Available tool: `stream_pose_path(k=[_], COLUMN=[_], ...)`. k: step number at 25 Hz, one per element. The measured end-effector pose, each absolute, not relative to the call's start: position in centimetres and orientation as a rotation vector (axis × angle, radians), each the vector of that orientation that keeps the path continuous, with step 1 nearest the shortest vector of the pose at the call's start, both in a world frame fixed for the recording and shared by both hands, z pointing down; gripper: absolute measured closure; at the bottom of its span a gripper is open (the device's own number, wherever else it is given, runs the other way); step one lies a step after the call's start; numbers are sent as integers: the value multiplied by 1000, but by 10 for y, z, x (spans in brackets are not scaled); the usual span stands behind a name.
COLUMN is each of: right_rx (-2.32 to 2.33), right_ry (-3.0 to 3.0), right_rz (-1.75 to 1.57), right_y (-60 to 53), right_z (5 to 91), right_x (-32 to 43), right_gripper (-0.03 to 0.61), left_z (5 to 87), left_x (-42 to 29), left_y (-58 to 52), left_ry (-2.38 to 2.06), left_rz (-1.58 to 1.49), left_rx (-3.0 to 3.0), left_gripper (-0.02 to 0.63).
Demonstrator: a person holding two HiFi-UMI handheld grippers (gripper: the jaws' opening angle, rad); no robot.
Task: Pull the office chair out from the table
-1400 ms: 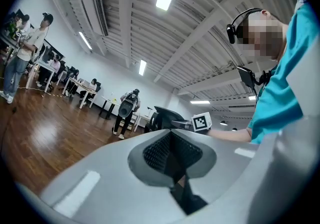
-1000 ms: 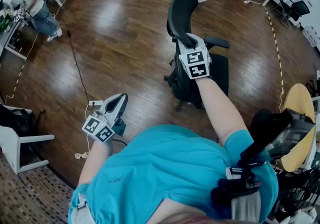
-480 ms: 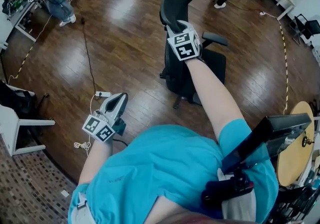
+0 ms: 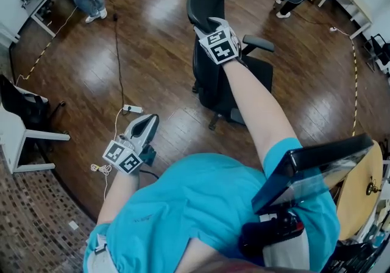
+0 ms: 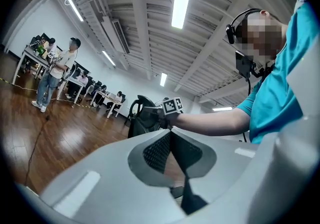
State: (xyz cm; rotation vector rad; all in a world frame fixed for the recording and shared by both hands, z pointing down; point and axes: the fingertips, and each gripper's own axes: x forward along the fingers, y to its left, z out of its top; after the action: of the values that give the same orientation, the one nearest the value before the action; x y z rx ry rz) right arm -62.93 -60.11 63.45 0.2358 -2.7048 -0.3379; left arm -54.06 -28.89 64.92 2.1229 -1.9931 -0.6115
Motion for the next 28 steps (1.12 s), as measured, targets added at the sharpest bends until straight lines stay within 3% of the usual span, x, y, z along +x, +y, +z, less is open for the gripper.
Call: stream_pose_path(k=[9,16,22,28], right_rx=[153,119,73,131], right_ry=[-2667,-2710,-2784,-2850], right_rz=[-365,-157,-120,-64], right_y=[-587,-572,-546,-566], right_z=[637,648,672,669], right_x=[-665,-656,-620,-536], right_gripper=[361,337,337,339], left_z=[657,665,668,653], left_x=[-547,-550,-555,-534], left_y=[-276,-267,-269,-324], left_ry=[-2023,-2003,-1919,-1770], left_rz=[-622,-648,-633,-592], left_rx=[2092,2103,2177,2290], left_gripper=[505,505,505,505])
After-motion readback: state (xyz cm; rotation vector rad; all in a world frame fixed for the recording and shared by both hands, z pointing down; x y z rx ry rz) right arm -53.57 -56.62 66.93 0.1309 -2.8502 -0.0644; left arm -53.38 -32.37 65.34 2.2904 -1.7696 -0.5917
